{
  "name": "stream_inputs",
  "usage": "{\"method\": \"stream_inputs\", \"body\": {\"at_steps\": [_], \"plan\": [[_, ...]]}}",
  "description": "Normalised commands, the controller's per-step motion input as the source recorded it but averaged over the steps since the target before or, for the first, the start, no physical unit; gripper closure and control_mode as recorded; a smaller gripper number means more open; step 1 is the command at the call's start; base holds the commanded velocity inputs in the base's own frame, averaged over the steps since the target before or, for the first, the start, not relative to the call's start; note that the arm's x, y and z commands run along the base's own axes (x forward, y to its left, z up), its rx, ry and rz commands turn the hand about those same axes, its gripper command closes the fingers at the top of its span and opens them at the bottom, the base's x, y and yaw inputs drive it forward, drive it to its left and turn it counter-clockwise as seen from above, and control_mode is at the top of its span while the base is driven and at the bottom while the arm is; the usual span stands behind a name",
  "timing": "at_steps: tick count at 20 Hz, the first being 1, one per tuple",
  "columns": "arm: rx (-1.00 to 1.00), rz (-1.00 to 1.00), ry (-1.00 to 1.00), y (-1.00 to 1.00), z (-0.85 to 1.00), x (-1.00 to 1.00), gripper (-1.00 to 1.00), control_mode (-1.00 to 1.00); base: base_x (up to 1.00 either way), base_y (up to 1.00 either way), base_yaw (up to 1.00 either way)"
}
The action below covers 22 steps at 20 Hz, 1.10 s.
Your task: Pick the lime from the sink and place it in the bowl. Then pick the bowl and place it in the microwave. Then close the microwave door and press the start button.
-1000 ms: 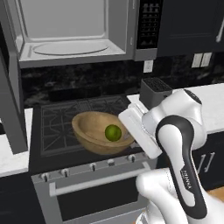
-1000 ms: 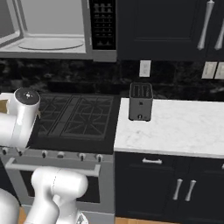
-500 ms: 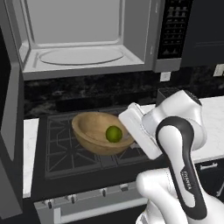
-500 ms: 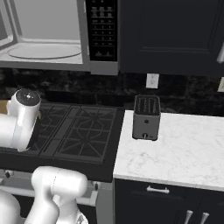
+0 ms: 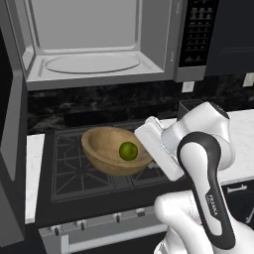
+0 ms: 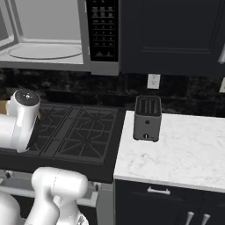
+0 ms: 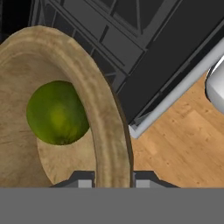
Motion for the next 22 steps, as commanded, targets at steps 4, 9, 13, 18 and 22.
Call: {"method": "stream_inputs", "body": {"at_steps": [4, 9, 13, 18, 22], "plan": [[0.0, 0.0, 0.0, 0.0, 0.0, 0.0, 1.0, 1.0, 0.53, 0.0, 0.02], [0.0, -0.01, -0.08, -0.02, 0.0, -0.08, 1.0, -1.0, 0.05, 0.0, 0.0], [-0.07, -0.09, -0.23, -0.1, 0.57, -0.22, 1.0, -1.0, 0.0, 0.0, 0.0], [-0.14, -0.13, -0.21, -0.29, 1.0, -0.02, 1.0, -1.0, 0.0, 0.0, 0.0], [-0.11, -0.01, -0.08, -0.18, 0.86, 0.01, 1.0, -1.0, 0.0, 0.0, 0.0]]}}
